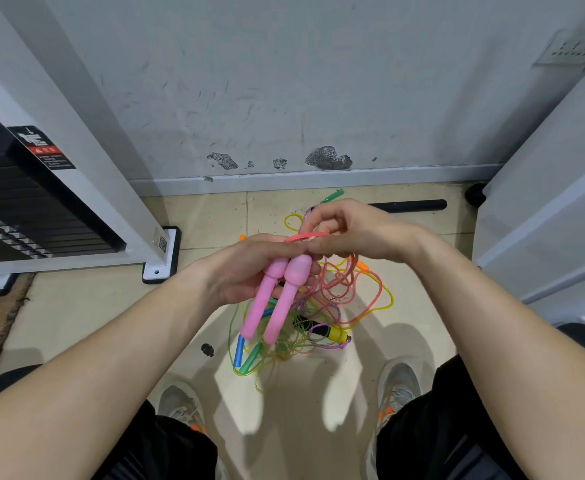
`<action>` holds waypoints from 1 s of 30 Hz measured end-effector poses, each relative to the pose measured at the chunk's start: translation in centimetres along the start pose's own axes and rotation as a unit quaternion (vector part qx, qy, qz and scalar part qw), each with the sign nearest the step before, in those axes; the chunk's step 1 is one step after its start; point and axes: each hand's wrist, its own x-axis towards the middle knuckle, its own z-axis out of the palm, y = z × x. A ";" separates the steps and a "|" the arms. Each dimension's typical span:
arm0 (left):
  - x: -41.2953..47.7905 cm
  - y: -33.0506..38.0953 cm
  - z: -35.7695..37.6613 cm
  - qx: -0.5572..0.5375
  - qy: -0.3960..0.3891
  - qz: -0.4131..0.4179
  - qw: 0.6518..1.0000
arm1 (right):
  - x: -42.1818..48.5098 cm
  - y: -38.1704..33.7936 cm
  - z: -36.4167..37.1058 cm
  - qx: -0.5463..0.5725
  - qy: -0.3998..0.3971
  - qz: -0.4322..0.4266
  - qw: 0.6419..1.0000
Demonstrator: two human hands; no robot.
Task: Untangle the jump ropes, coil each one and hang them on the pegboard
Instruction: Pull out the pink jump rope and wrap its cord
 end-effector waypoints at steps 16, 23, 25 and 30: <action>0.1 -0.3 -1.7 0.098 -0.083 0.037 0.991 | -0.3 0.7 -1.1 -0.017 0.087 -0.021 0.996; 0.4 -0.3 -0.7 0.015 -0.069 -0.002 0.997 | 0.3 0.5 -0.9 -0.026 0.160 -0.037 0.986; 0.5 -0.6 -0.4 0.040 -0.052 0.031 0.997 | 0.3 0.5 -1.0 -0.028 0.164 -0.036 0.985; 0.6 -0.8 -0.2 0.118 -0.055 0.075 0.989 | 0.4 0.5 -1.0 -0.036 0.157 -0.032 0.986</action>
